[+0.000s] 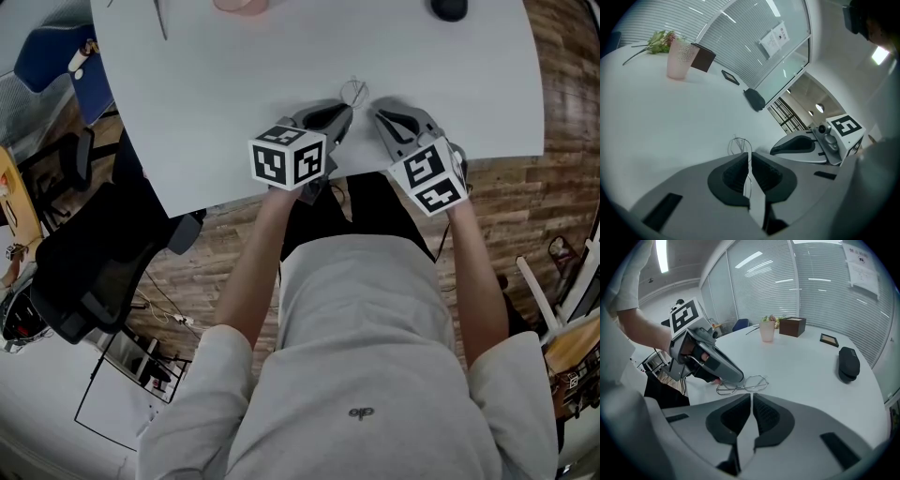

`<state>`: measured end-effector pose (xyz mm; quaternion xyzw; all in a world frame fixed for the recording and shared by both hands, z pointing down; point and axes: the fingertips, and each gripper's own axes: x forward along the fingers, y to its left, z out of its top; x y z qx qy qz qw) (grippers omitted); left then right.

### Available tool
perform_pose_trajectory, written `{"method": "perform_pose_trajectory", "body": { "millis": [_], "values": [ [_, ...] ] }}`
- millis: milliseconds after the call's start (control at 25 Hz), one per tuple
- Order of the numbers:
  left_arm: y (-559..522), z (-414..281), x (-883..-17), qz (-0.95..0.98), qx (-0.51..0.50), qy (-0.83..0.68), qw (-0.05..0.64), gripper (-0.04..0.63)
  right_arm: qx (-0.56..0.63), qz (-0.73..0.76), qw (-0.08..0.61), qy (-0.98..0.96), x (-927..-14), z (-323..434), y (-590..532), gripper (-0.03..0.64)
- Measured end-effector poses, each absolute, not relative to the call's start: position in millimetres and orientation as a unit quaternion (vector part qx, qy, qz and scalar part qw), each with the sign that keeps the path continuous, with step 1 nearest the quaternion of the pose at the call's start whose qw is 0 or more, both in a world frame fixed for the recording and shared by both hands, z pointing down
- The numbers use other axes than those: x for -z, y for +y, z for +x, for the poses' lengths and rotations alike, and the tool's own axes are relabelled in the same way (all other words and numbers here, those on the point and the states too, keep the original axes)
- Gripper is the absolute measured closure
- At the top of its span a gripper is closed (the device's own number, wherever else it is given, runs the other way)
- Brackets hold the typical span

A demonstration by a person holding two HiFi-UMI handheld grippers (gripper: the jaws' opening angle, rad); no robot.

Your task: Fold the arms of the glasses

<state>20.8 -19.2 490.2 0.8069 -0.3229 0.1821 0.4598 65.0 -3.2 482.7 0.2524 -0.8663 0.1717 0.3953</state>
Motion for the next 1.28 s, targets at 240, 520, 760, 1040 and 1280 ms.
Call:
{"method": "perform_pose_trajectory", "body": {
  "millis": [240,520,760,1040,1280],
  "values": [
    [-12.9,18.5,-489.1,0.809,-0.186,-0.319,0.458,0.563,-0.17,0.259,0.394,-0.865,-480.9,65.8,0.8,0.592],
    [-0.4,13.2,-478.4,0.82,-0.193,-0.303,0.447,0.563,-0.169,0.281,0.386,-0.862,-468.8,63.6,6.1,0.594],
    [6.6,6.8,-454.6,0.842,-0.197,-0.282,0.415,0.563,-0.161,0.31,0.385,-0.855,-453.3,63.6,13.8,0.598],
    [18.7,-3.5,-422.0,0.872,-0.204,-0.253,0.366,0.563,-0.162,0.351,0.372,-0.844,-427.5,55.6,30.0,0.603],
    [31.3,-9.1,-396.0,0.895,-0.199,-0.233,0.324,0.563,-0.163,0.396,0.345,-0.835,-402.7,48.2,42.0,0.609]
  ]
}}
